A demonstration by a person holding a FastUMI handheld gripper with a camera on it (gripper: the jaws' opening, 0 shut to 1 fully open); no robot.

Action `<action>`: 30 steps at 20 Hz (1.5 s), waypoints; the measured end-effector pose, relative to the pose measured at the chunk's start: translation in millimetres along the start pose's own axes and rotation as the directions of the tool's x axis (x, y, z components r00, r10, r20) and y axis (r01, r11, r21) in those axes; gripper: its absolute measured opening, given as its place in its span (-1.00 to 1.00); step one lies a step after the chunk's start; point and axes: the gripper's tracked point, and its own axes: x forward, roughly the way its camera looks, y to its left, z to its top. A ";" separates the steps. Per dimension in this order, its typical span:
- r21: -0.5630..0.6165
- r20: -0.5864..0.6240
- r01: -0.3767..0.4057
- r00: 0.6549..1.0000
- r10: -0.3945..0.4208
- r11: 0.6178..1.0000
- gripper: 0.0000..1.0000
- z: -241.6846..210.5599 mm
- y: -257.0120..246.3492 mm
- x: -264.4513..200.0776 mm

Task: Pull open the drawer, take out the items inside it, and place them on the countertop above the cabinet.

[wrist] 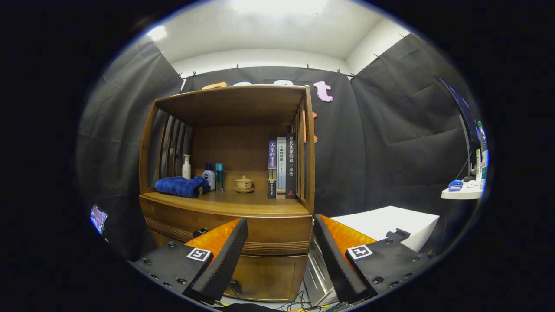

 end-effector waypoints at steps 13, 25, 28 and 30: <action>-0.025 0.048 0.039 0.998 -0.037 0.999 0.96 13.4 -7.8 -2.0; -0.026 0.114 -0.140 0.983 0.142 0.990 0.96 57.6 133.1 54.7; 0.046 0.083 -0.147 0.986 0.143 0.988 0.97 43.1 164.5 78.1; 0.071 0.059 -0.155 0.987 0.151 0.985 0.97 28.3 183.8 90.3</action>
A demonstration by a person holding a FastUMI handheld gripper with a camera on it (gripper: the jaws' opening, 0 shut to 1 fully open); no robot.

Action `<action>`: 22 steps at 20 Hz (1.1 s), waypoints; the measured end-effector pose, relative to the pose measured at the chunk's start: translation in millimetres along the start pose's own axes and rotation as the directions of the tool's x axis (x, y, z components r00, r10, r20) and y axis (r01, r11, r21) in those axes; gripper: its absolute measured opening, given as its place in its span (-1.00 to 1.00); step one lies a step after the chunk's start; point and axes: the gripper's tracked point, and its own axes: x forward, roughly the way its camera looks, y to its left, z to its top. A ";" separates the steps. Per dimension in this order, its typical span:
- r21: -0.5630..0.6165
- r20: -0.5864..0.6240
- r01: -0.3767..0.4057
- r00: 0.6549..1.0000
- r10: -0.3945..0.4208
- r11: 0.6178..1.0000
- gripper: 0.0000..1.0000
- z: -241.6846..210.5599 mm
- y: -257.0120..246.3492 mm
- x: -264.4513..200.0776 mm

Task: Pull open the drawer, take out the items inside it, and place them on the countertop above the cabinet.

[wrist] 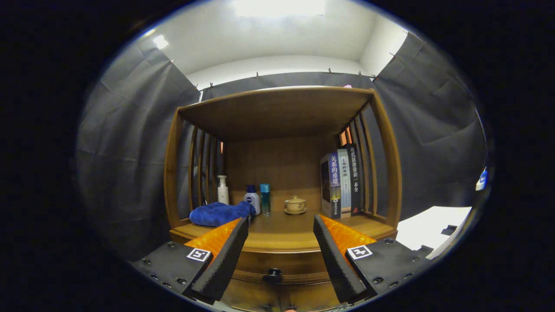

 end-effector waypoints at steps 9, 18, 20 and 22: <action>0.000 -0.135 0.021 0.991 -0.021 1.000 0.97 -84.9 12.5 48.0; -0.052 -0.189 0.015 0.982 -0.024 0.999 0.97 -128.6 17.6 60.5; -0.052 -0.205 0.016 0.978 -0.026 0.999 0.97 -139.6 17.4 59.3; -0.045 -0.228 0.037 0.973 -0.046 0.998 0.97 -153.7 11.1 57.1</action>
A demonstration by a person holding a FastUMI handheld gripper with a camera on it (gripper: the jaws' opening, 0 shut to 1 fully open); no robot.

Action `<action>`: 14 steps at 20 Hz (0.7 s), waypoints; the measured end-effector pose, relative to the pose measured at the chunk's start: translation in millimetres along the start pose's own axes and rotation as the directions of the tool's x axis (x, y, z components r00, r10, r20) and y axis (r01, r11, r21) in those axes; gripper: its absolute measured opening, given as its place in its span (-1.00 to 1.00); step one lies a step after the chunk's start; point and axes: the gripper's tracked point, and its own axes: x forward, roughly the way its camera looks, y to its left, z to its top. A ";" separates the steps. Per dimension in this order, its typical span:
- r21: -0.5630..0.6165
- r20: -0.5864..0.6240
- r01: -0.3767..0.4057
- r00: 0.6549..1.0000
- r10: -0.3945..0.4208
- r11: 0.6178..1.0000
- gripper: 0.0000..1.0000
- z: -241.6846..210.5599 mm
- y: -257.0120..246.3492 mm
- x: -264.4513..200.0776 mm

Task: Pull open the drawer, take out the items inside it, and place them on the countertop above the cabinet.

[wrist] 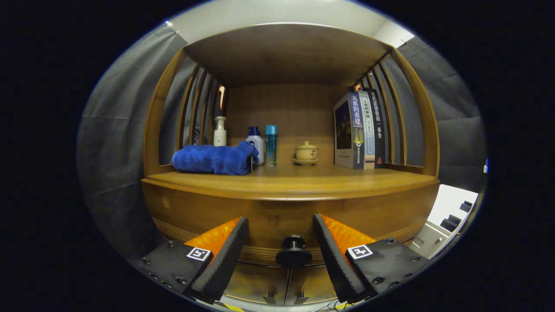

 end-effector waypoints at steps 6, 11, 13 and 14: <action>0.046 -0.022 0.028 0.999 -0.027 0.999 0.25 -11.6 -13.6 -0.2; 0.036 -0.025 0.020 1.000 -0.019 0.999 -0.17 -11.7 -11.8 2.5; 0.023 -0.023 0.015 1.000 -0.015 1.000 -0.24 -12.1 -11.8 3.3; 0.030 -0.029 0.011 1.000 -0.010 0.999 -0.24 -12.8 -11.2 3.1</action>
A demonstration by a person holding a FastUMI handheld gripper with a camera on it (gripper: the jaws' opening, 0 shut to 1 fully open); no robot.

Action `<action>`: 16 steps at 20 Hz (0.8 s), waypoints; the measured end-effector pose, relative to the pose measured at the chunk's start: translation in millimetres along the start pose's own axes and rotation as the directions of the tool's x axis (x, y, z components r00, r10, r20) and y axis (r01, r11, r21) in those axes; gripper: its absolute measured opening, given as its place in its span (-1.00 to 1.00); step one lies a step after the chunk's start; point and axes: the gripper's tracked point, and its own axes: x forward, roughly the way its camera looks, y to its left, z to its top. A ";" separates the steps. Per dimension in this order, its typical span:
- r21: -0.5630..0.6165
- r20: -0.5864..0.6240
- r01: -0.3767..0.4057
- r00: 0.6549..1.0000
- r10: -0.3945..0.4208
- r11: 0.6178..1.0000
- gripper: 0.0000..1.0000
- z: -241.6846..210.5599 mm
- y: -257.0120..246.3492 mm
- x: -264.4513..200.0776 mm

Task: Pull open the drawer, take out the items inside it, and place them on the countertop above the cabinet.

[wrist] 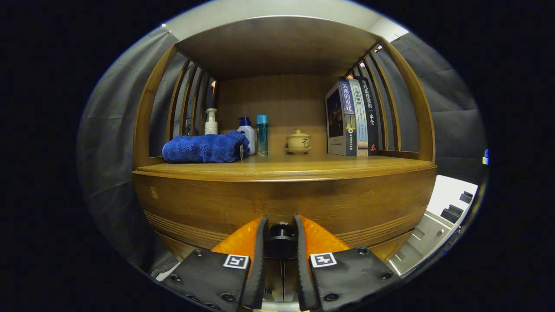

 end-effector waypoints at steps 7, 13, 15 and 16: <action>0.034 -0.018 -0.007 1.000 0.008 0.999 -0.24 -0.3 0.2 -17.4; 0.040 -0.025 -0.004 1.000 0.005 0.999 -0.24 -2.8 3.5 -49.0; 0.029 -0.024 -0.005 1.000 0.005 1.000 -0.24 -3.6 4.2 -57.9; 0.033 -0.026 -0.005 1.000 0.006 0.999 -0.25 -4.6 4.8 -62.3</action>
